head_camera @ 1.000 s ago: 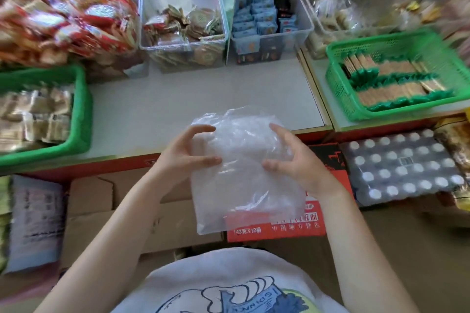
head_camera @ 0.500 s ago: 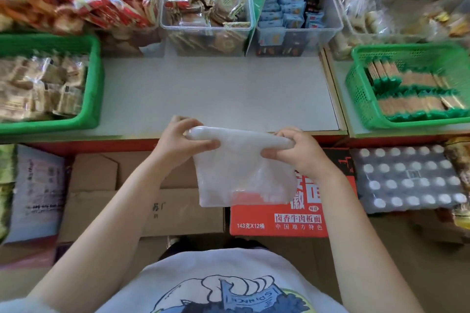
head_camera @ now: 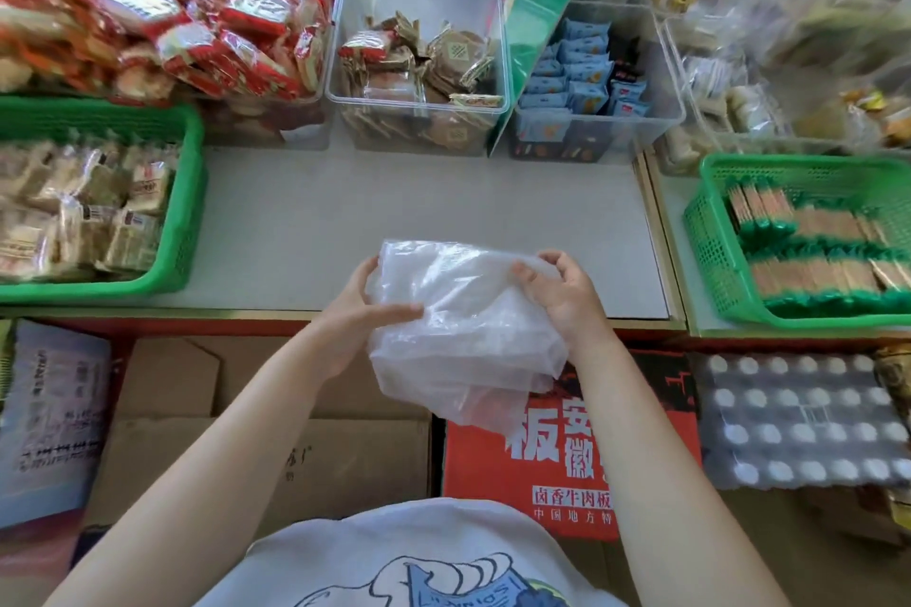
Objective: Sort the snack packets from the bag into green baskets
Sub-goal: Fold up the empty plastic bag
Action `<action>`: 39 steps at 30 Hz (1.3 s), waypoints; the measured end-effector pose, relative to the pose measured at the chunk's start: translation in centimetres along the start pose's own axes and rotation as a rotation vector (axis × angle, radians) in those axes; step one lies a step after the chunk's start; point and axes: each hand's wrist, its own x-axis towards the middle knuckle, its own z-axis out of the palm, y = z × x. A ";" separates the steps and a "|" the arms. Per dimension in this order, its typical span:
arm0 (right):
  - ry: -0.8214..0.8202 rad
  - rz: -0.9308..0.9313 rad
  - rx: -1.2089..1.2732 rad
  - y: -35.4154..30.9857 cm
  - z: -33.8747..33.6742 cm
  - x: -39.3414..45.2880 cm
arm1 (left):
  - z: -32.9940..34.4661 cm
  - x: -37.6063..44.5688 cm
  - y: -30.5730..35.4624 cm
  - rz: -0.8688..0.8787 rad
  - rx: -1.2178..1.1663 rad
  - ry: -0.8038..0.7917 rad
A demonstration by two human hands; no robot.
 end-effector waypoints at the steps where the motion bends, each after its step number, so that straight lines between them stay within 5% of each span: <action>1: -0.010 0.003 -0.022 0.0 0.1 1.0 | -0.1 0.8 0.6 0.035 -0.026 0.092; 8: -0.213 0.146 -0.003 0.4 2.0 7.8 | -1.2 7.7 3.3 0.186 -0.094 0.357; 12: -0.060 -0.096 -0.179 0.4 3.4 12.1 | -1.8 11.8 4.0 0.207 0.315 0.474; 14: -0.053 -0.159 -0.262 0.6 3.9 14.3 | -1.5 13.3 4.7 0.350 0.615 0.533; 18: -0.069 -0.147 -0.381 1.6 4.7 17.8 | 0.3 16.5 4.5 0.582 1.184 0.346; 21: 0.065 -0.107 -0.678 1.4 4.7 19.2 | 0.2 19.4 2.4 0.468 1.492 0.150; 23: 0.294 -0.394 -0.950 0.8 5.0 19.0 | -0.4 20.8 0.7 0.372 1.598 0.084; 25: 0.366 -0.738 -0.960 0.5 6.5 18.5 | -0.8 21.5 -0.7 0.328 1.662 0.063; 27: 0.208 -0.834 -0.959 1.6 8.5 18.4 | -1.0 22.1 -1.9 0.316 1.691 0.058; 32: -0.076 -0.474 -1.346 8.6 6.4 21.5 | -2.9 23.4 -3.5 0.450 1.678 0.075; 39: -0.039 -0.522 -1.328 10.6 6.1 22.3 | -3.9 24.5 -5.3 0.601 1.615 0.115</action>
